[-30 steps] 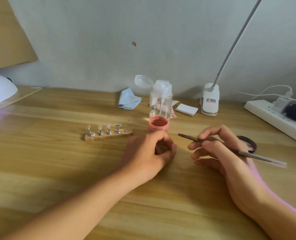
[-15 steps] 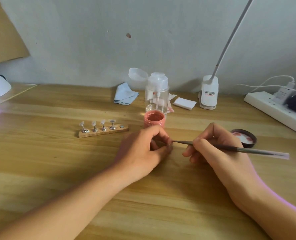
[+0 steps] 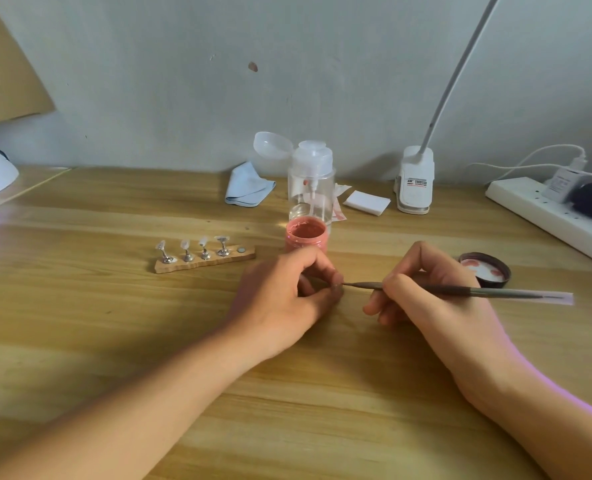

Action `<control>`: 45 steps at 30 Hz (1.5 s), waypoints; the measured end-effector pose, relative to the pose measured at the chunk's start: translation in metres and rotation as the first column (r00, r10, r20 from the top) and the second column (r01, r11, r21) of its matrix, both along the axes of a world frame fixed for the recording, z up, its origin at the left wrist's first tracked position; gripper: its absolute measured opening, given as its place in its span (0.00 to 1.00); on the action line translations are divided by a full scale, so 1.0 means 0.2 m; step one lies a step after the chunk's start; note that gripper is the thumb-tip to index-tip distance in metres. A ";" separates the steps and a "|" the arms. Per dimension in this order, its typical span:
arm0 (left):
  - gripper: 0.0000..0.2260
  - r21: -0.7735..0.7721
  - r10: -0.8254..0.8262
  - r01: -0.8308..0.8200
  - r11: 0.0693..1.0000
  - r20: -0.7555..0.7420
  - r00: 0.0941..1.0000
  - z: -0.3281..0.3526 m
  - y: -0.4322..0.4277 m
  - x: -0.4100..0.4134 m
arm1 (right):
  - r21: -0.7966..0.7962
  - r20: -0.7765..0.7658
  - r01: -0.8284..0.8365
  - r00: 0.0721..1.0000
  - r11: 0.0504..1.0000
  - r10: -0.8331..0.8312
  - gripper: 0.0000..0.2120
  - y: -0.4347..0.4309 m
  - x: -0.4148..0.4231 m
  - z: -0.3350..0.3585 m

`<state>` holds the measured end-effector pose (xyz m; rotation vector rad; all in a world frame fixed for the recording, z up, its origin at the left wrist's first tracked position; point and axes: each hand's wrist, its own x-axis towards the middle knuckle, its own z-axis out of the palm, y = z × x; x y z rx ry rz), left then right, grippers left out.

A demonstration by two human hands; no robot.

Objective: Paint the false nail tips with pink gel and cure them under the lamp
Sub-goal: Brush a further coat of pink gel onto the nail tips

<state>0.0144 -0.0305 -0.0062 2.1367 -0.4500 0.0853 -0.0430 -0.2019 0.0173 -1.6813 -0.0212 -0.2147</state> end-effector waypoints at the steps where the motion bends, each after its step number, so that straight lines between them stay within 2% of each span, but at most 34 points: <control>1: 0.05 -0.001 -0.002 0.002 1.000 -0.002 1.000 0.00 0.00 0.00 | -0.004 0.003 0.000 1.000 1.000 0.000 0.07 0.00 0.00 0.00; 7: 0.05 0.008 -0.005 0.005 1.000 0.002 1.000 0.00 0.00 0.00 | -0.007 0.019 -0.001 1.000 1.000 0.001 0.04 0.00 0.00 -0.01; 11: 0.05 -0.006 -0.010 0.010 1.000 0.005 1.000 0.00 0.00 0.00 | 0.044 0.040 0.012 0.999 0.999 -0.014 0.05 0.00 0.01 -0.01; 35: 0.06 0.003 -0.016 0.016 1.000 0.024 1.000 -0.01 0.00 0.01 | -0.022 0.062 0.009 0.998 1.000 -0.007 0.04 0.00 0.00 -0.01; 38: 0.07 -0.005 -0.022 0.022 1.000 0.029 0.999 0.00 0.00 0.01 | -0.056 0.111 0.034 0.993 0.998 -0.028 0.03 -0.01 0.00 -0.01; 41: 0.06 -0.018 -0.034 0.034 0.999 0.028 0.999 0.00 0.00 0.00 | -0.163 0.268 0.082 0.963 0.983 -0.035 0.09 -0.01 -0.03 0.00; 43: 0.06 -0.015 -0.030 0.031 0.999 0.035 0.999 0.01 0.00 -0.01 | -0.229 0.355 0.137 0.933 0.964 -0.049 0.09 0.00 -0.05 0.02; 45: 0.07 -0.011 -0.014 0.015 1.000 0.055 0.998 0.01 -0.01 -0.01 | -0.221 0.360 0.125 0.932 0.967 -0.039 0.08 0.02 -0.05 0.05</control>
